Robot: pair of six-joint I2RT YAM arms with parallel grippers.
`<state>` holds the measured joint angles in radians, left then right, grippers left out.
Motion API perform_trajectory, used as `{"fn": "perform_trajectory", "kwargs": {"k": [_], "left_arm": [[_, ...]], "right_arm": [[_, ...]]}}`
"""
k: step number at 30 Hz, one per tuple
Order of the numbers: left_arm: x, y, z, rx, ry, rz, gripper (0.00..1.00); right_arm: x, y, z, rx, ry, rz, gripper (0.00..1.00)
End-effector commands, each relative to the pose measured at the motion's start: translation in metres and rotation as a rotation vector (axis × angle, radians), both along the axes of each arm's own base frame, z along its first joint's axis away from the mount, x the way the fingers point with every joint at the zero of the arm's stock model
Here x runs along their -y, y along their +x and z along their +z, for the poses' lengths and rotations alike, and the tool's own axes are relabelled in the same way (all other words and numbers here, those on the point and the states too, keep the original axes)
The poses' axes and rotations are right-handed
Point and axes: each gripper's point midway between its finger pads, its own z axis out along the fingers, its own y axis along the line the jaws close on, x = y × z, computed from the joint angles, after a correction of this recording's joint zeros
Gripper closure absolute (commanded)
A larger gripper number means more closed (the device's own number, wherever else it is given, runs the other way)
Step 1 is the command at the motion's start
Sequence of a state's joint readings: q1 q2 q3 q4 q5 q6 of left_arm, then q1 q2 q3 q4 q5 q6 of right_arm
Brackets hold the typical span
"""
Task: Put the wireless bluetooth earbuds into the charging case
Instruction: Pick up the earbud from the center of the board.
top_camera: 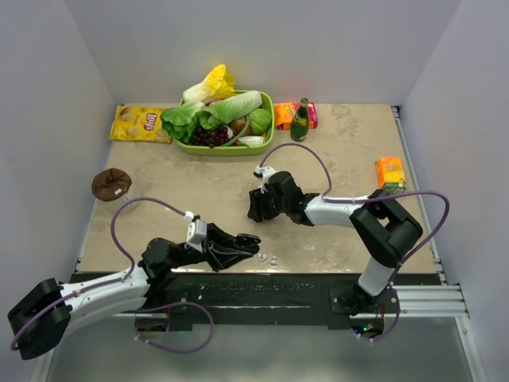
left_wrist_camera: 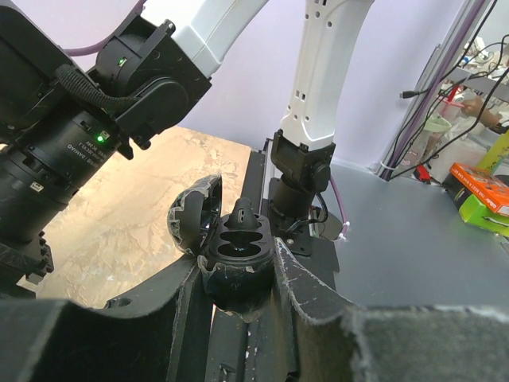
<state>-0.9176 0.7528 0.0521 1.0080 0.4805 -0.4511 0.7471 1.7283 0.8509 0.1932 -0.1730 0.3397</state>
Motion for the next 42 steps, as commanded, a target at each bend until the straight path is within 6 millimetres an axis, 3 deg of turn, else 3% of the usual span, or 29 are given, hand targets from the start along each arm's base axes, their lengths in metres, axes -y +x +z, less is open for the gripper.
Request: {"fn": "perform_trajectory", "kwargs": {"k": [1,4,9,18,33,34,42], "left_arm": [[-0.005,-0.004,-0.011,0.028,0.0,0.0,1.0],[-0.005,-0.005,-0.01,0.031,-0.004,0.0,1.0],[-0.005,-0.005,-0.009,0.032,-0.005,-0.003,1.0],[-0.006,-0.006,-0.008,0.033,-0.009,-0.006,1.0],[-0.006,-0.005,-0.008,0.03,-0.01,-0.003,1.0],[-0.007,-0.007,-0.018,0.016,0.008,-0.003,1.0],[-0.007,-0.007,-0.018,0.017,0.008,-0.005,1.0]], "right_arm": [[-0.003,0.009,0.018,0.063,0.03,-0.017,0.47],[-0.006,0.013,0.038,0.112,0.076,-0.02,0.46],[-0.016,0.01,0.055,0.122,0.11,0.021,0.45],[-0.031,-0.001,0.032,0.05,0.081,0.088,0.46],[-0.009,0.001,0.004,0.028,-0.024,0.02,0.47],[-0.008,0.001,0.002,0.027,-0.027,0.016,0.47],[-0.001,0.0,-0.008,0.01,-0.059,0.002,0.47]]}}
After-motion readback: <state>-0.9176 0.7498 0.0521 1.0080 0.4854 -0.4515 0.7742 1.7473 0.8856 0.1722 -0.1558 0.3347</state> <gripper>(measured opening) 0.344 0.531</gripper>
